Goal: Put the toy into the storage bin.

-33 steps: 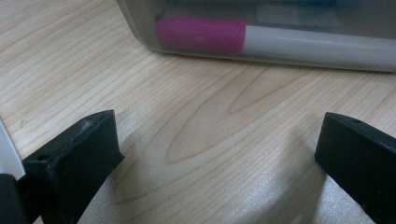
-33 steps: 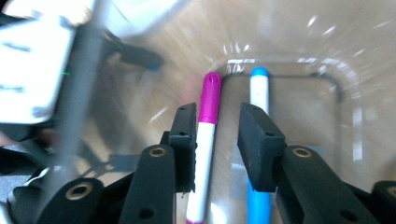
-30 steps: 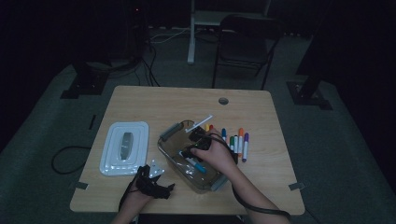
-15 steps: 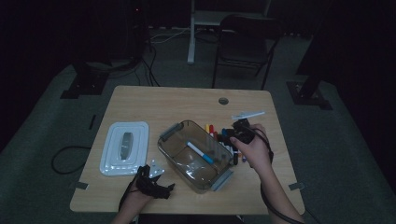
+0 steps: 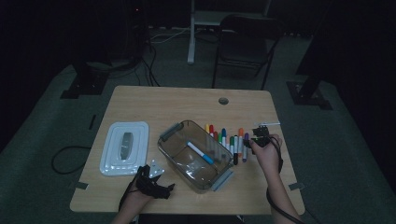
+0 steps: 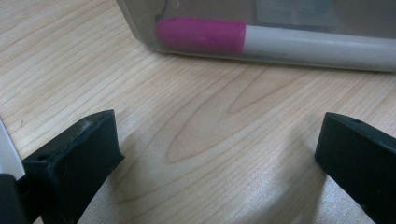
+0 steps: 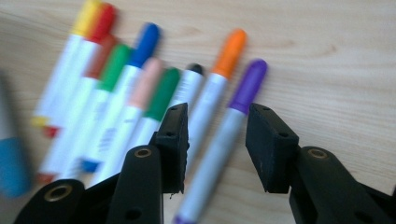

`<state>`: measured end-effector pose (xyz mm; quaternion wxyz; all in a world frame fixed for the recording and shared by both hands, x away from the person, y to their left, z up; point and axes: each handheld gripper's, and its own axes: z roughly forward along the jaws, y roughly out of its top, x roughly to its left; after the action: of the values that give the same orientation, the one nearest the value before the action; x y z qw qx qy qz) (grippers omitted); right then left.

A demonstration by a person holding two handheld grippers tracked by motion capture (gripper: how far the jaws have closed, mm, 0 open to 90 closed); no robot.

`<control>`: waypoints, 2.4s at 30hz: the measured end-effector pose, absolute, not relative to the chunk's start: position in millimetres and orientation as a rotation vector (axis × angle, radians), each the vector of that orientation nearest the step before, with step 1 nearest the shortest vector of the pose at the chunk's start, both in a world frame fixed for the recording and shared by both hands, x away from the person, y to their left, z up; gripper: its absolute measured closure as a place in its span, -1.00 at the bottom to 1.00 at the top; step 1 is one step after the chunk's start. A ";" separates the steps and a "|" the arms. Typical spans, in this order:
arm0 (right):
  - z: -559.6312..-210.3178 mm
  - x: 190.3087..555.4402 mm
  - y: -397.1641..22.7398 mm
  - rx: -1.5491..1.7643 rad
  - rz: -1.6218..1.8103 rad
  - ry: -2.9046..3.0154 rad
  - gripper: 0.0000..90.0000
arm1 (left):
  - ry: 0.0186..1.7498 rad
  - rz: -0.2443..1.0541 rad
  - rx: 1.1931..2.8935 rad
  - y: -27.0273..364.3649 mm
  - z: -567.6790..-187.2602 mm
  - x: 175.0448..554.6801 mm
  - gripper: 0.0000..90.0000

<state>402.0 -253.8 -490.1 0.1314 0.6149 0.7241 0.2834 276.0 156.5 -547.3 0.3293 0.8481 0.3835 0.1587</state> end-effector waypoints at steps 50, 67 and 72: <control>-368.9 354.2 -212.7 1.509 1.213 2.253 0.70 | 1.005 0.414 2.216 156.4 -547.3 276.0 -0.99; -375.9 350.7 -115.7 1.255 1.232 2.560 0.70 | 1.009 0.415 2.215 156.1 -547.3 275.9 -0.99; -388.9 354.6 -89.7 1.204 1.170 2.662 0.70 | 1.008 0.415 2.215 156.1 -547.3 276.0 -0.99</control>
<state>354.6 -89.7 -388.9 -0.0027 0.3825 0.8459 0.3717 276.0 156.1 -547.3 0.3302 0.8468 0.3856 0.1589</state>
